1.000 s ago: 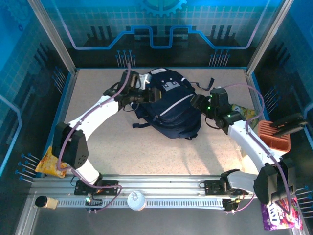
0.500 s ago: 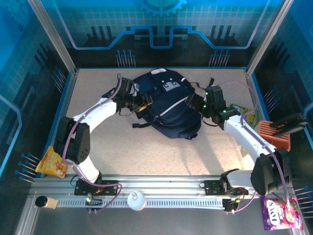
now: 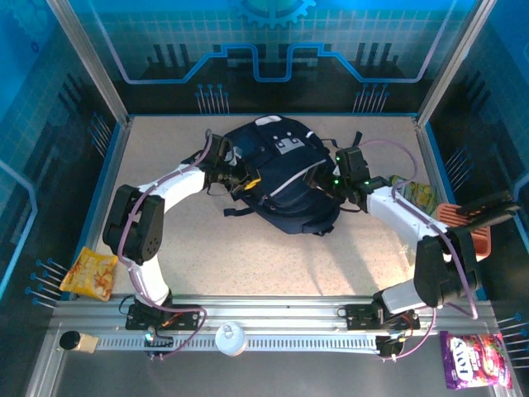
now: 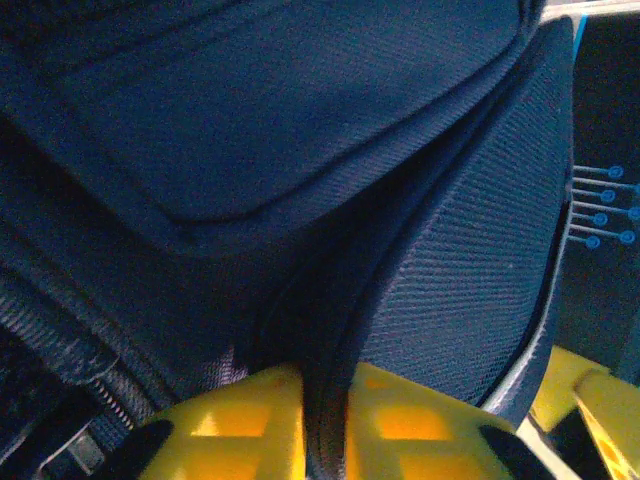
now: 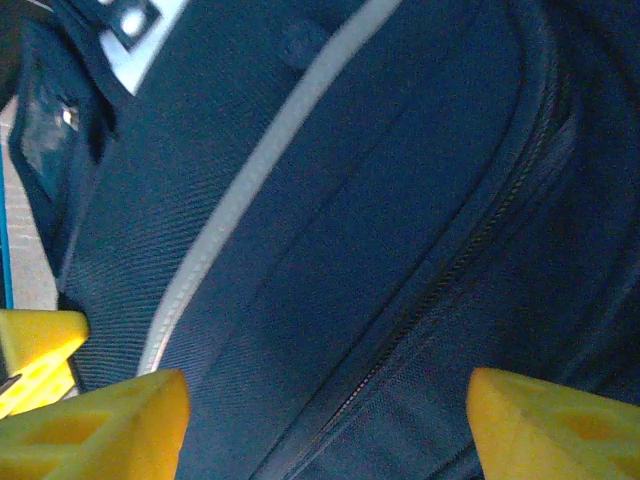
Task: Pack the student bag
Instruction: Rotate the student bag at the center of the table.
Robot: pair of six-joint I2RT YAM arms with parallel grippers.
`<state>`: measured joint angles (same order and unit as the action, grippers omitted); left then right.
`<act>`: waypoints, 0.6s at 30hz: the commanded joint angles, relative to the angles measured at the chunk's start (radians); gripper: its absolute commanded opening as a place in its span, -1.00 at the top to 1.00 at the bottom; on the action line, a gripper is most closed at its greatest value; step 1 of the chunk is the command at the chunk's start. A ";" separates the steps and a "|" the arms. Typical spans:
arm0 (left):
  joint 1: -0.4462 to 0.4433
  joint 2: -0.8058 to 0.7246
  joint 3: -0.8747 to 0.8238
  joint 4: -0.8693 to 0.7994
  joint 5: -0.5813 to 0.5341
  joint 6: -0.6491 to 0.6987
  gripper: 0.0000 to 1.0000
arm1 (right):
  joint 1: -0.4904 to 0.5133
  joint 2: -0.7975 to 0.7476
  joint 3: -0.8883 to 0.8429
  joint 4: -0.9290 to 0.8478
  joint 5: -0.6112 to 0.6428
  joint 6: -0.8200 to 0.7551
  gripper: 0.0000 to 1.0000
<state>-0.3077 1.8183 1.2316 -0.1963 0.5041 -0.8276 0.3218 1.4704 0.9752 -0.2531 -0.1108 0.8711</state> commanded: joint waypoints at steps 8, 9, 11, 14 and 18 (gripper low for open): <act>0.040 -0.081 -0.087 0.150 0.031 -0.106 1.00 | 0.013 0.242 0.182 0.090 -0.149 -0.074 -0.26; 0.047 -0.091 -0.103 0.156 0.025 -0.112 1.00 | 0.012 0.270 0.209 0.099 -0.160 -0.087 -0.24; 0.056 -0.109 -0.128 0.166 0.015 -0.114 1.00 | 0.014 0.314 0.255 0.113 -0.165 -0.109 -0.23; 0.068 -0.129 -0.158 0.178 0.008 -0.127 1.00 | 0.015 0.371 0.329 0.103 -0.168 -0.151 -0.22; 0.077 -0.154 -0.190 0.207 -0.009 -0.151 1.00 | 0.020 0.396 0.400 0.037 -0.177 -0.219 -0.24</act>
<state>-0.2413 1.7149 1.0657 -0.0208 0.4992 -0.9493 0.3302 1.8526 1.3174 -0.1997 -0.2672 0.7353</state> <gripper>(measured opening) 0.065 0.620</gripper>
